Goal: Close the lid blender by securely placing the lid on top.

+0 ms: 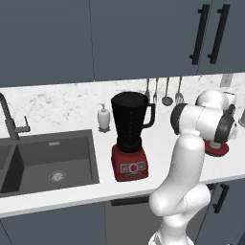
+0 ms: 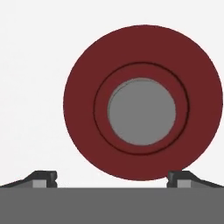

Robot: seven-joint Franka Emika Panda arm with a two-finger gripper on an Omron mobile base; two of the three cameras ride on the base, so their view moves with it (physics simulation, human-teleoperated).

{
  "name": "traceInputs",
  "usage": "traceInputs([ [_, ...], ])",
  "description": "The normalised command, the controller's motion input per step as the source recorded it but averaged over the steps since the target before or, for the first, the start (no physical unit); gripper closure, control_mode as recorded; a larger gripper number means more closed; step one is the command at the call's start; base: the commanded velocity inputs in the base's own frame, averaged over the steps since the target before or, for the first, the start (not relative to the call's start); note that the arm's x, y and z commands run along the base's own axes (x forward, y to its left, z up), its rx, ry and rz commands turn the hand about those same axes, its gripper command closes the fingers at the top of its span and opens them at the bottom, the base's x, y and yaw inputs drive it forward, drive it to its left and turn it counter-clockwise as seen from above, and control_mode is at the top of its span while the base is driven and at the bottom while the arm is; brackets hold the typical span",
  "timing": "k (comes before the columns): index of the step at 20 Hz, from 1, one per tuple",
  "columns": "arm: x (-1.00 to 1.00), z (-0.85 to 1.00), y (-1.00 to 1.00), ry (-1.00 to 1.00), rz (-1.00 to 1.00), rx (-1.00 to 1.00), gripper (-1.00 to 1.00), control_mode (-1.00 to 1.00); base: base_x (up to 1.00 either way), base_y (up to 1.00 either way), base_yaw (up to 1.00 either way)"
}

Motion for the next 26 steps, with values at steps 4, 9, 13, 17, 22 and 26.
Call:
traceInputs([
  [4,0.19,-0.39,-0.34,0.03,0.00,0.00,-1.00,-1.00,0.00,0.00,0.00],
  [9,0.20,-0.30,-0.13,0.04,0.00,0.00,-1.00,-1.00,0.00,0.00,0.00],
  [13,0.13,-0.42,0.00,0.01,0.00,0.00,-1.00,-1.00,0.00,0.00,0.00],
  [17,-0.02,-0.41,0.13,0.00,0.00,0.00,-1.00,-1.00,0.00,0.00,0.00],
  [22,-0.34,-0.42,0.44,0.00,-0.02,-0.02,-1.00,-1.00,0.00,0.00,0.00],
  [26,-0.31,-0.55,0.57,0.00,-0.02,-0.05,-1.00,-1.00,0.00,0.00,0.00],
])
